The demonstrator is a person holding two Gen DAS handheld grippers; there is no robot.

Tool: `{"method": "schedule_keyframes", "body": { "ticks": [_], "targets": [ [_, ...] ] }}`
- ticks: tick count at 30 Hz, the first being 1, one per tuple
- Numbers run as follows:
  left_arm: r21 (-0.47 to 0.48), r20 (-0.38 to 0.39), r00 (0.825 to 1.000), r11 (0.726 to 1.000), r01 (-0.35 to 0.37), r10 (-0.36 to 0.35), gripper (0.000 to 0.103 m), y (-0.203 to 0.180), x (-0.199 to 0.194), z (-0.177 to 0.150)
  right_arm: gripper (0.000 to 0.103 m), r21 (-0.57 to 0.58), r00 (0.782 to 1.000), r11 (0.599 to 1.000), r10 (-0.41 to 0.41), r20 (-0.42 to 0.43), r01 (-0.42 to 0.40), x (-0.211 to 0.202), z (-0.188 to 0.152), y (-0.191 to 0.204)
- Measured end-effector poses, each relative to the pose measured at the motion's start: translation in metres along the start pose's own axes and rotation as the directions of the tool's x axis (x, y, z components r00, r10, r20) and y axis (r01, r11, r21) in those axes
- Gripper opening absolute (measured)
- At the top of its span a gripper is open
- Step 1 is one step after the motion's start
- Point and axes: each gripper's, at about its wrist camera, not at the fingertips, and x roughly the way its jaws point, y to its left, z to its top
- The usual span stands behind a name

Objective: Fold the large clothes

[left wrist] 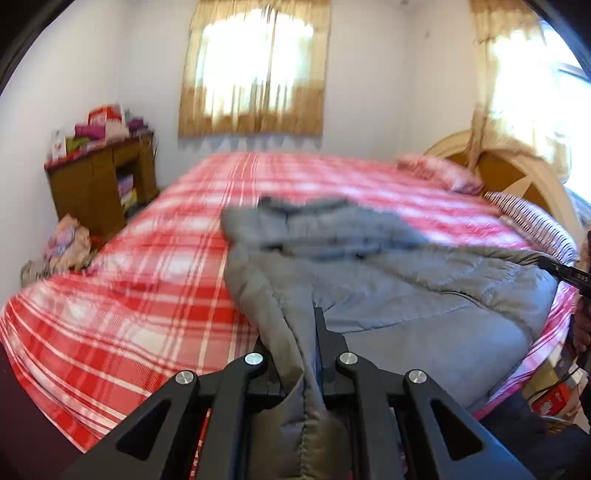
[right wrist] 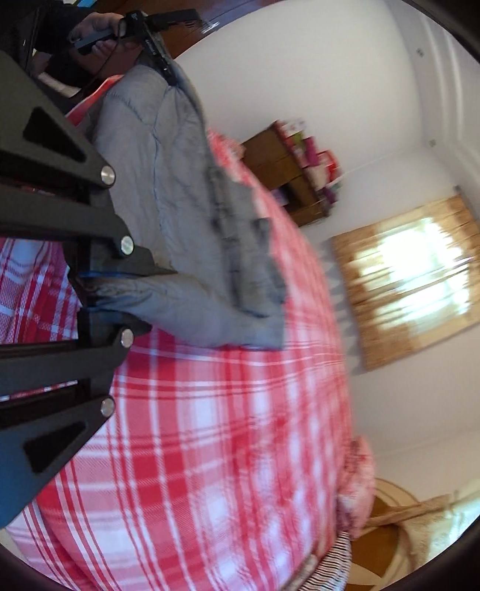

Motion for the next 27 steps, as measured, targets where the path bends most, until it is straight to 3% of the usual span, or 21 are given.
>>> {"method": "schedule_keyframes", "body": {
  "ticks": [4,6,11,16,23,27],
  "targets": [
    [0.02,0.079,0.996,0.999,0.026,-0.028,0.01,-0.007,-0.034,0.018,0.011,0.004,0.992,0.998,0.054,0.112,-0.055,-0.034,0.025,0.009],
    [0.034,0.088,0.996,0.999,0.013,-0.016,0.01,-0.006,-0.031,0.025,0.011,0.007,0.988,0.997,0.071,0.141,-0.073,-0.032,0.038,0.01],
    [0.062,0.073,0.994,0.994,-0.087,0.083,0.01,0.015,0.052,0.048,0.011,0.075,0.989,0.994,0.063,0.132,-0.073,0.045,0.081,-0.014],
    [0.017,0.122,0.978,0.985,-0.172,0.168,0.015,0.045,0.125,0.084,0.011,0.075,0.992,0.997,-0.036,0.124,0.026,0.142,0.127,-0.022],
    [-0.012,0.082,0.977,0.98,-0.197,0.197,0.022,0.068,0.197,0.119,0.011,0.108,0.988,0.986,-0.138,0.074,0.13,0.227,0.158,-0.042],
    [-0.026,0.062,0.983,0.985,-0.169,0.17,0.027,0.079,0.213,0.13,0.011,0.111,0.985,0.98,-0.171,0.033,0.166,0.256,0.162,-0.054]
  ]
}}
